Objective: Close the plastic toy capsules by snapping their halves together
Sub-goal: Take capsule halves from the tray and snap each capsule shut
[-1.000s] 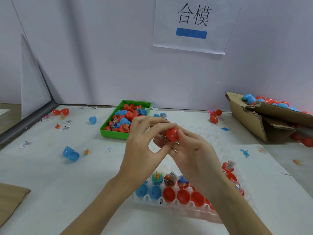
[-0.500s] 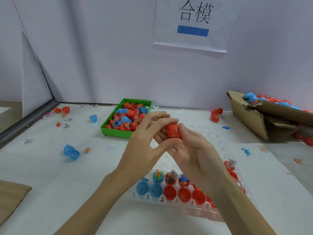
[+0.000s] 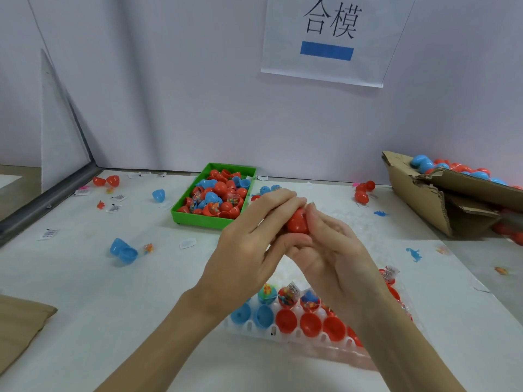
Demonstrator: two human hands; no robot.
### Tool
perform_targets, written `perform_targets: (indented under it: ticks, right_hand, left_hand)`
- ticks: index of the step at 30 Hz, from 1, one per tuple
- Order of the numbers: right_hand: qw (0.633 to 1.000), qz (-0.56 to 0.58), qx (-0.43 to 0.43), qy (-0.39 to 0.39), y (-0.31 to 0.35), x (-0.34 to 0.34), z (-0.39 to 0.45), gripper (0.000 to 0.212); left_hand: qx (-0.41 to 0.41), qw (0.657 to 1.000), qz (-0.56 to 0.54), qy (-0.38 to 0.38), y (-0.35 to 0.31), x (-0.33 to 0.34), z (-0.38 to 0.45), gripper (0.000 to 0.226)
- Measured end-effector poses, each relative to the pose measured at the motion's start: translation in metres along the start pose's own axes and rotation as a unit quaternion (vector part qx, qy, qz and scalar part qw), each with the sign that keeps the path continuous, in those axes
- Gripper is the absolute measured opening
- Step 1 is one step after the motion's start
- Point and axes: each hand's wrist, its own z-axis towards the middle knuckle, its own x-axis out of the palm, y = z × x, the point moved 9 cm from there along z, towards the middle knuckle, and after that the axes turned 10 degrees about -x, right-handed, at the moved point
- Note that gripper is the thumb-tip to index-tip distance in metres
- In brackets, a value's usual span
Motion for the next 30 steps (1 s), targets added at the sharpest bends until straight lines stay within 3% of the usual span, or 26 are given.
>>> perform_targets:
  ticks: [8, 14, 18, 23, 26, 28, 30]
  right_hand:
    - [0.993, -0.105, 0.007, -0.049, -0.004, -0.018, 0.003, 0.032]
    - [0.995, -0.094, 0.026, -0.025, -0.013, -0.016, 0.004, 0.039]
    - [0.994, -0.09, 0.056, -0.023, -0.015, -0.016, 0.002, 0.039]
    - [0.994, -0.105, 0.03, -0.005, -0.009, -0.01, 0.001, 0.041]
    - [0.994, -0.106, 0.022, -0.013, -0.006, -0.012, 0.001, 0.037]
    - [0.978, -0.203, -0.023, -0.029, 0.0, -0.018, 0.002, 0.028]
    - [0.908, -0.403, -0.097, -0.055, 0.013, -0.021, 0.002, 0.024]
  left_hand:
    - [-0.091, 0.99, -0.092, 0.052, 0.024, 0.01, 0.003, 0.036]
    - [-0.172, 0.97, -0.154, 0.077, 0.039, 0.018, -0.002, 0.031]
    - [-0.166, 0.972, -0.15, 0.073, 0.031, 0.022, -0.007, 0.028]
    - [-0.137, 0.978, -0.147, 0.05, 0.022, 0.015, -0.002, 0.028]
    - [-0.139, 0.975, -0.158, 0.079, 0.025, 0.016, 0.001, 0.027]
    - [-0.169, 0.957, -0.2, 0.125, 0.033, 0.021, 0.0, 0.033]
    - [-0.219, 0.923, -0.275, 0.157, 0.041, 0.026, -0.004, 0.037]
